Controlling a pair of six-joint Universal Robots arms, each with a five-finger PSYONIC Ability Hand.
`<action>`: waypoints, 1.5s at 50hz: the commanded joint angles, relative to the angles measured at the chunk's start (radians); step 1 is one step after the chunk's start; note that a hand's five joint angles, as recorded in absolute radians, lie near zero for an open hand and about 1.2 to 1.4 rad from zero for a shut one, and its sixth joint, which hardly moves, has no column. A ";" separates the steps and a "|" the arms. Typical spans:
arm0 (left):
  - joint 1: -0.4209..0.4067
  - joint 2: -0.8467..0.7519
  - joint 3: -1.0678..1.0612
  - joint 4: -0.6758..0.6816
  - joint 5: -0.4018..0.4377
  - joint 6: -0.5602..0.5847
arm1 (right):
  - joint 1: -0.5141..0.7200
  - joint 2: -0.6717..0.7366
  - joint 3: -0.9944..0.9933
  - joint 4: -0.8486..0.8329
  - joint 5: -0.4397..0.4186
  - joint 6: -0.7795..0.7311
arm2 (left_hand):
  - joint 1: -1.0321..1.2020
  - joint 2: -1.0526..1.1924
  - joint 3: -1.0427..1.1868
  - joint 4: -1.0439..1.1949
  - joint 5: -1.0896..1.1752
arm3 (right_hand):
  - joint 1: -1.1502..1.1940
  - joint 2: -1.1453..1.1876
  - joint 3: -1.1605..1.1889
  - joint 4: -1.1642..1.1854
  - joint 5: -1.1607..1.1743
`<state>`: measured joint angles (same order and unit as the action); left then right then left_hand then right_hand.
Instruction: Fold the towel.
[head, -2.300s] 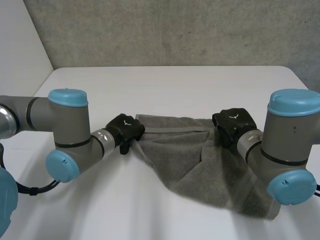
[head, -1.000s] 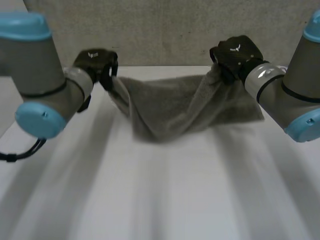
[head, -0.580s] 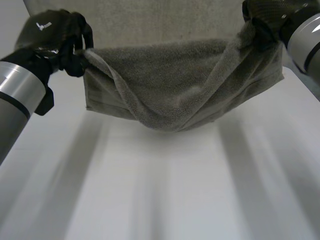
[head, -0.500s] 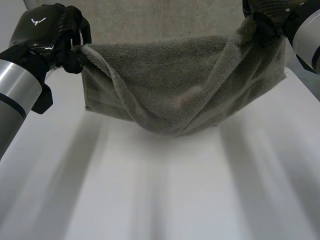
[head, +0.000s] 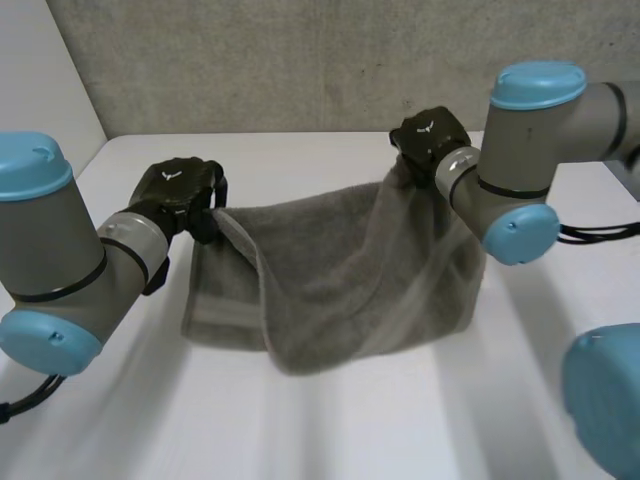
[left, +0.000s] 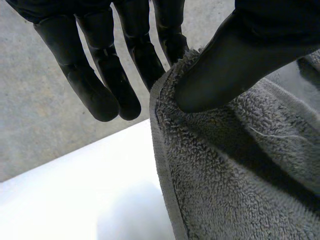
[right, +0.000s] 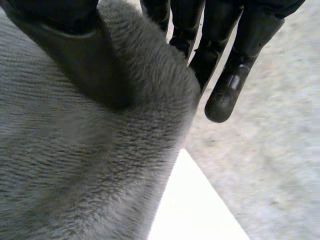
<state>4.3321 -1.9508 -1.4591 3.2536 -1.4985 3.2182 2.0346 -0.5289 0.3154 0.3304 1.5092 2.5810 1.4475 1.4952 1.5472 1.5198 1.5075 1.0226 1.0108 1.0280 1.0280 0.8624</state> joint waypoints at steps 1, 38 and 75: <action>0.014 0.004 0.045 0.001 -0.002 0.015 | -0.007 0.040 -0.153 -0.065 0.092 0.011 | -0.051 -0.099 -0.151 -0.124 -0.286 | -0.848 -0.836 -0.853 -0.853 -0.862; 0.086 -0.043 0.048 0.054 -0.037 0.023 | 0.278 -0.465 1.008 -0.322 -0.063 0.380 | -0.051 -0.099 -0.151 -0.124 -0.286 | -0.777 -0.765 -0.782 -0.782 -0.791; 0.090 -0.026 0.043 0.044 -0.035 0.025 | 0.226 -0.589 0.926 -0.335 0.057 0.367 | -0.051 -0.099 -0.151 -0.124 -0.286 | 0.374 0.385 0.368 0.368 0.359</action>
<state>4.4185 -1.9910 -1.4149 3.3048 -1.5354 3.2428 2.3334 -0.9810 1.2584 -0.0671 1.5619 2.9811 1.4475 1.5038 1.5472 1.5196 1.5076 1.3066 1.2706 1.3238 1.3404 1.1510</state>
